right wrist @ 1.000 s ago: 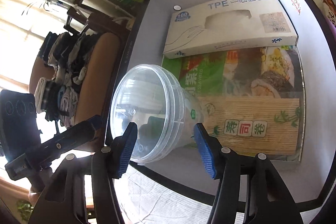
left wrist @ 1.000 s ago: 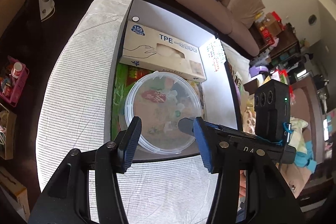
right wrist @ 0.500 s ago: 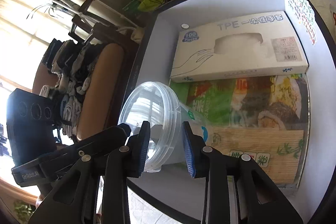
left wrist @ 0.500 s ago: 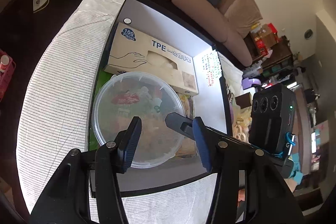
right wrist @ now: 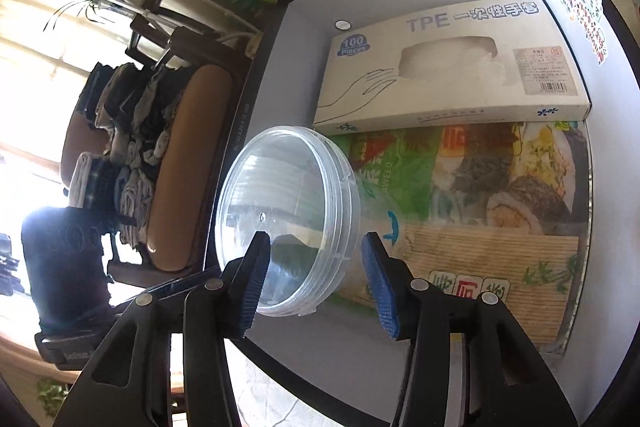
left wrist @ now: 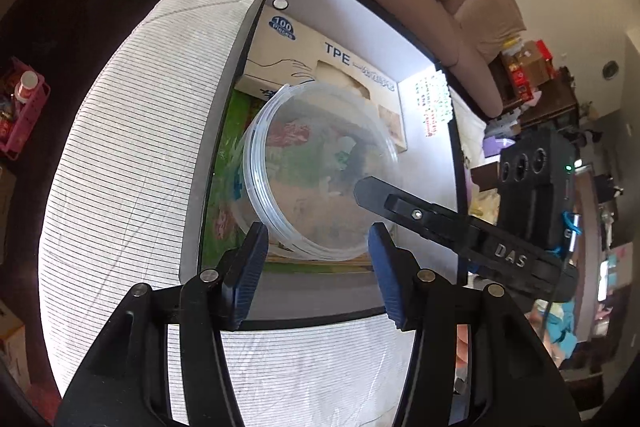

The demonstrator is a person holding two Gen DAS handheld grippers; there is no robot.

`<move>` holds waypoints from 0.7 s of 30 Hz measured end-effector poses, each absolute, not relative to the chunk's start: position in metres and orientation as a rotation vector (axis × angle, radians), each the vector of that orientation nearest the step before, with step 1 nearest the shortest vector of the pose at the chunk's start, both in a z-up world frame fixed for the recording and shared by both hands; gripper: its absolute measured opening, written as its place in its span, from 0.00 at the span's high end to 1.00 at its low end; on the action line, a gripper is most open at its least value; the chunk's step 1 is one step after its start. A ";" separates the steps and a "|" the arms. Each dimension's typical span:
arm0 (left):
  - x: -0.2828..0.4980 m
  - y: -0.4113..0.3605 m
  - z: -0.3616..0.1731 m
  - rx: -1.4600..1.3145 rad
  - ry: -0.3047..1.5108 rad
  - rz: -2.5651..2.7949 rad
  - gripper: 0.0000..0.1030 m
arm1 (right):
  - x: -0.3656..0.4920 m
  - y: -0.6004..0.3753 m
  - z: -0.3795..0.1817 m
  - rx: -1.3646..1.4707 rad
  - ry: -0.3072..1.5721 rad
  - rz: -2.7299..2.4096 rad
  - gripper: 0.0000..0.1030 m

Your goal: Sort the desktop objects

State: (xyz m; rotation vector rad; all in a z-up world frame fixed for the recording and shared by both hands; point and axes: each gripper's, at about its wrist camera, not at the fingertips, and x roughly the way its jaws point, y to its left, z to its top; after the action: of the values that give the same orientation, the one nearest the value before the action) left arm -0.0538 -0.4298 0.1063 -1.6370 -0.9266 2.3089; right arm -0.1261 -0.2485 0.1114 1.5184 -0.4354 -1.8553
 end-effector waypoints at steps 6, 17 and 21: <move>-0.082 -0.434 0.103 -1.605 -0.924 2.349 0.51 | -0.139 -0.253 0.115 1.454 -0.457 -1.911 0.53; -0.117 -0.439 0.103 -1.607 -0.881 2.402 0.48 | -0.160 -0.256 0.107 1.439 -0.566 -1.909 0.53; -0.101 -0.446 0.111 -1.570 -0.939 2.365 0.48 | -0.154 -0.258 0.112 1.462 -0.515 -1.888 0.51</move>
State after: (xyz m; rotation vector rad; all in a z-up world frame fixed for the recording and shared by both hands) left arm -0.1006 -0.4460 0.1106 -1.5704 -0.9387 2.3654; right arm -0.1539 -0.2578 0.1116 1.4620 -0.5155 -1.8882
